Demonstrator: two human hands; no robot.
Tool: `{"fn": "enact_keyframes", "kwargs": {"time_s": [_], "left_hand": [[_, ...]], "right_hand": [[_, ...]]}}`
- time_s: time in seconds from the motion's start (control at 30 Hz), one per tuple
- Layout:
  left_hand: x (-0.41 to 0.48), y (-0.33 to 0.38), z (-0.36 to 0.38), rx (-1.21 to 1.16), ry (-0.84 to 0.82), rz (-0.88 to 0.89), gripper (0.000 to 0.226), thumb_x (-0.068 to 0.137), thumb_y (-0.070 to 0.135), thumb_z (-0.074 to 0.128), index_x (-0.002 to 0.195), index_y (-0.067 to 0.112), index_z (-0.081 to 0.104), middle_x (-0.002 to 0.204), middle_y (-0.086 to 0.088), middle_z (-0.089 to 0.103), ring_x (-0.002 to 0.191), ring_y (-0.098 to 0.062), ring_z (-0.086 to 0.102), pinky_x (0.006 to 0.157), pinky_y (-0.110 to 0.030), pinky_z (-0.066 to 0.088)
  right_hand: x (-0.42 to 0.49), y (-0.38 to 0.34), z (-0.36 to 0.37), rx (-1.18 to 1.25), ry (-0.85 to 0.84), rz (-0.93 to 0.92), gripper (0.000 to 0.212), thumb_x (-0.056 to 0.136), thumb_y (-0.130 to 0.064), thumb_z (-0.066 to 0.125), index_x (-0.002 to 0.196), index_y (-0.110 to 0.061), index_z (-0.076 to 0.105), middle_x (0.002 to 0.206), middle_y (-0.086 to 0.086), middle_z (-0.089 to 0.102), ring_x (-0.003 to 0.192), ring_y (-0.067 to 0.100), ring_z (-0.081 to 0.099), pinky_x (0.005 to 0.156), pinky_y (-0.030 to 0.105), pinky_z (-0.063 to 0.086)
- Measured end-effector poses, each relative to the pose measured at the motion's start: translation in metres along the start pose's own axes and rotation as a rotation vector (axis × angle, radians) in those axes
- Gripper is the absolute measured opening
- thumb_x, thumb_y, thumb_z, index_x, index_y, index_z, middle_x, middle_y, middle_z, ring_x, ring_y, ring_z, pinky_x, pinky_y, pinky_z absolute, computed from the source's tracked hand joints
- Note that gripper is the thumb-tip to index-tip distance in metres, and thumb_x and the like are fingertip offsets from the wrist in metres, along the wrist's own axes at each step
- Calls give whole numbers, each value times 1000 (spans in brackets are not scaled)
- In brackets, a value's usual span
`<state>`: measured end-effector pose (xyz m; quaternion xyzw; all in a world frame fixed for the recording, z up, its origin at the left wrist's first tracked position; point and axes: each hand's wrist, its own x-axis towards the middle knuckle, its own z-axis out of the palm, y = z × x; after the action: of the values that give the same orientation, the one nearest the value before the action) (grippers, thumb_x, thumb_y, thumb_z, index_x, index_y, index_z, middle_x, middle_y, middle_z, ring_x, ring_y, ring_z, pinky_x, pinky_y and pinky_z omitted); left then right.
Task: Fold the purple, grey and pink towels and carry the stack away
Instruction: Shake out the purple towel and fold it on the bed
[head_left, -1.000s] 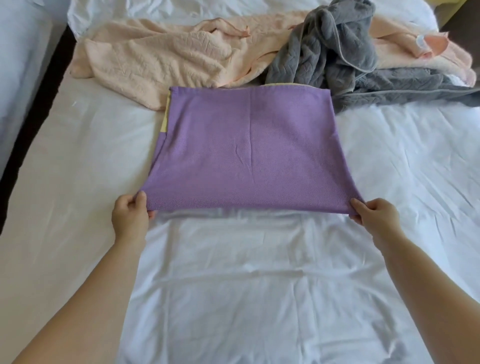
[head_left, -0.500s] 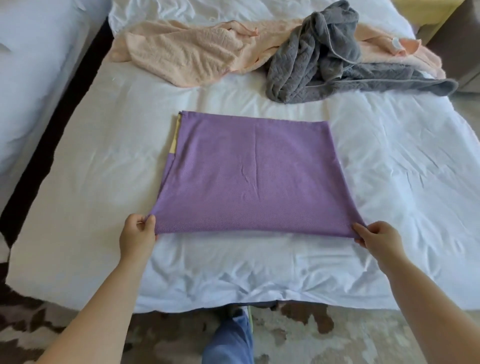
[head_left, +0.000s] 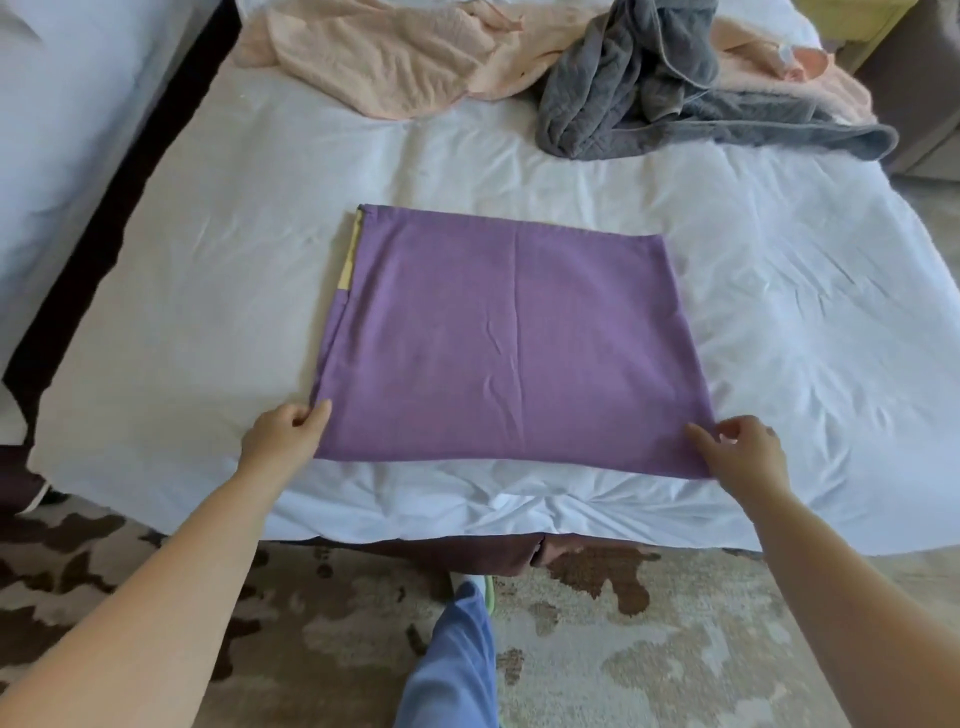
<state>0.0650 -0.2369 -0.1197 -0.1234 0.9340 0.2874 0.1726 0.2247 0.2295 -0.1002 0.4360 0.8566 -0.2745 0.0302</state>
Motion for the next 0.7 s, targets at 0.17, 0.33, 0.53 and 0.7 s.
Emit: {"fn": "enact_keyframes", "kwargs": {"time_s": [0.17,0.33,0.53,0.7], "left_hand": [[43,42,-7,-133,68,13,43,89,48,56,62,15,52,77,-12,62,82,-36,59,71,-37,43],[101,87,3,-261,56,82,28,83,42,65,77,15,66,77,-2,64,70,-22,57,67,-30,45],[159,124,2,-230,121,119,45,87,34,63,59,3,46,57,-6,43,54,-22,36,55,-31,31],[184,126,4,-228,231,75,29,94,33,53,78,10,51,74,-4,54,73,-28,53,63,-31,36]], "right_hand": [[37,-45,6,67,39,-18,45,82,-42,66,113,-10,57,114,17,57,111,38,50,98,46,39],[95,-98,22,125,70,-6,55,84,-38,67,124,-6,48,121,20,55,114,39,50,100,48,39],[160,-144,32,167,88,52,56,86,-38,63,129,-7,43,124,17,57,114,37,53,97,47,42],[195,-158,42,171,118,55,38,89,-21,59,123,-8,46,113,18,60,106,37,55,90,45,43]]}}
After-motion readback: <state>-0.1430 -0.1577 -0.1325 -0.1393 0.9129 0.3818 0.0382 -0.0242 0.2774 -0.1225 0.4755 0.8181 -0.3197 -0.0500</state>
